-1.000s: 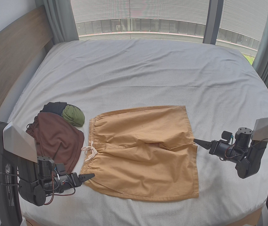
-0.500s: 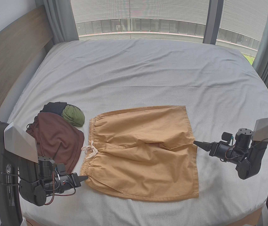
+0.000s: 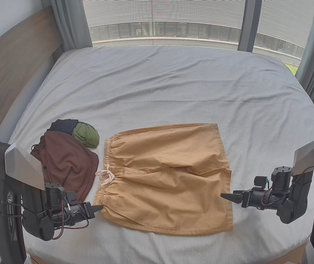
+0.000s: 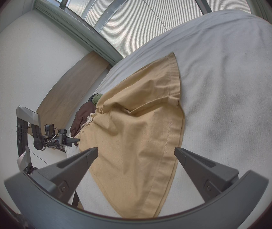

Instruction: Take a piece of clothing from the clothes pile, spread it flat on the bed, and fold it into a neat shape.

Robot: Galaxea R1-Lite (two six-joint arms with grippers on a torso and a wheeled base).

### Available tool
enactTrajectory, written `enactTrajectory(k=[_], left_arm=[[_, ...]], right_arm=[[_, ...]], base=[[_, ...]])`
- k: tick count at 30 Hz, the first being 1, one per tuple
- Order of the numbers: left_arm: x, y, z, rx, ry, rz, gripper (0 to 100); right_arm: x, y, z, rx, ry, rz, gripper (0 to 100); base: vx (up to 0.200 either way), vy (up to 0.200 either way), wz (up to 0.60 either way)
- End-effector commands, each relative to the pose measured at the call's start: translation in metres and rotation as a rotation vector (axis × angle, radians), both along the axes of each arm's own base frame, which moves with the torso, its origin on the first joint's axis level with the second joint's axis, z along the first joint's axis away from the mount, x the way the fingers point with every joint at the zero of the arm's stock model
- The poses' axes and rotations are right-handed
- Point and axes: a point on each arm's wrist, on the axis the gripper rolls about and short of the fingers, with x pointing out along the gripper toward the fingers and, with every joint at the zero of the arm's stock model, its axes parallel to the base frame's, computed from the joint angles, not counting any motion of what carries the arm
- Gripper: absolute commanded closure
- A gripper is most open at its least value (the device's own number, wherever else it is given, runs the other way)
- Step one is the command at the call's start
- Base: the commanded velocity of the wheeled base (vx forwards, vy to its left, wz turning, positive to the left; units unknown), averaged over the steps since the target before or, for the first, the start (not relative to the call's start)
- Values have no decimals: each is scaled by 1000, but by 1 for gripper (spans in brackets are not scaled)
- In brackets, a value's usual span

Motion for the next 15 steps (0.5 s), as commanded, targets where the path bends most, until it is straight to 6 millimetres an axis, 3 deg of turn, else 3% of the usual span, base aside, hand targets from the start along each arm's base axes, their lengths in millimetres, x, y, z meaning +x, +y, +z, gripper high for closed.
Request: enactTrajectory(k=[1, 5, 15], left_arm=[[0, 0, 0, 0, 0, 0, 100], [0, 0, 0, 0, 0, 0, 100], [0, 0, 0, 0, 0, 0, 100]], right_arm=[[-11, 2, -13, -23, 58, 24, 0], [-19, 0, -25, -59, 88, 40, 0], [-52, -4, -27, -75, 212, 49, 0]], base=[[0, 0, 0], [0, 0, 0], [0, 0, 0]])
